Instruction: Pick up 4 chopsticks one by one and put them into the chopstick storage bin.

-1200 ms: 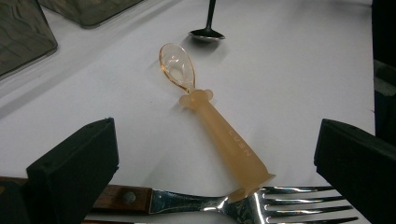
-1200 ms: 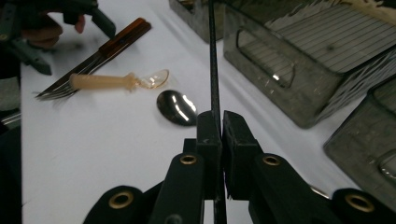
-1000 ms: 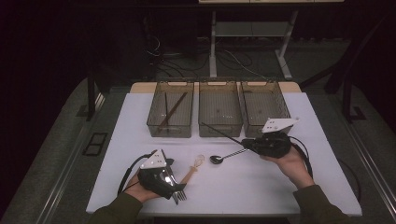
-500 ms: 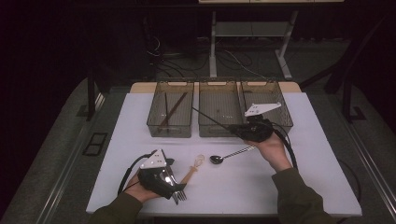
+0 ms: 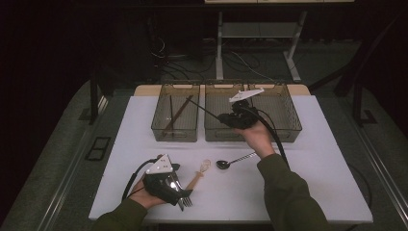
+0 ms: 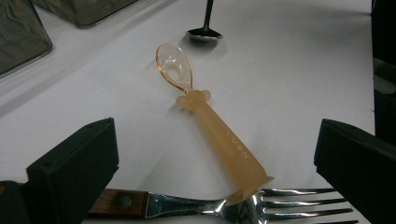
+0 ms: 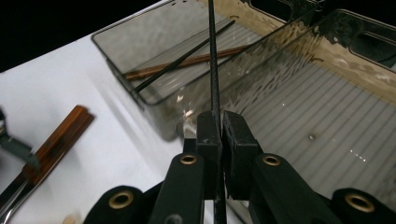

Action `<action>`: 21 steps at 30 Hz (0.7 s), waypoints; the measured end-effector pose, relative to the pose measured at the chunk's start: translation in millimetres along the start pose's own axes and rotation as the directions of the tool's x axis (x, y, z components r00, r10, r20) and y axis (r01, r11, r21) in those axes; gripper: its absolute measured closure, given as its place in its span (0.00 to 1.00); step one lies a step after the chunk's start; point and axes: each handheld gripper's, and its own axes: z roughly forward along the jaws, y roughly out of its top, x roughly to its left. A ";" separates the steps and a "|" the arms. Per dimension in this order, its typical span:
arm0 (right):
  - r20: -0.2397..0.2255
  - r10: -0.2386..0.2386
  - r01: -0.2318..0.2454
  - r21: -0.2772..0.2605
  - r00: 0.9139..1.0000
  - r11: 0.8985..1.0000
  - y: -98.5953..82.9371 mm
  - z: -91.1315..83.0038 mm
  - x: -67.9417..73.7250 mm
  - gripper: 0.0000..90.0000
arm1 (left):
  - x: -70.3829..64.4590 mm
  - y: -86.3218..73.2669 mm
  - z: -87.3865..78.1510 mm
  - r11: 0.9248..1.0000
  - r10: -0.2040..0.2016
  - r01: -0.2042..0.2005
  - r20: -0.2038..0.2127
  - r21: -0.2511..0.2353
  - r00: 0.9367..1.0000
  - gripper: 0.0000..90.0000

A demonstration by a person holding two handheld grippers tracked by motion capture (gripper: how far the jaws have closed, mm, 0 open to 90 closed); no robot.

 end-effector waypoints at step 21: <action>0.082 0.028 -0.038 0.119 0.996 0.992 62.6 96.3 22.2 0.96 | 1.0 1.3 -0.8 1.000 0.008 -0.008 0.003 -0.015 1.000 0.00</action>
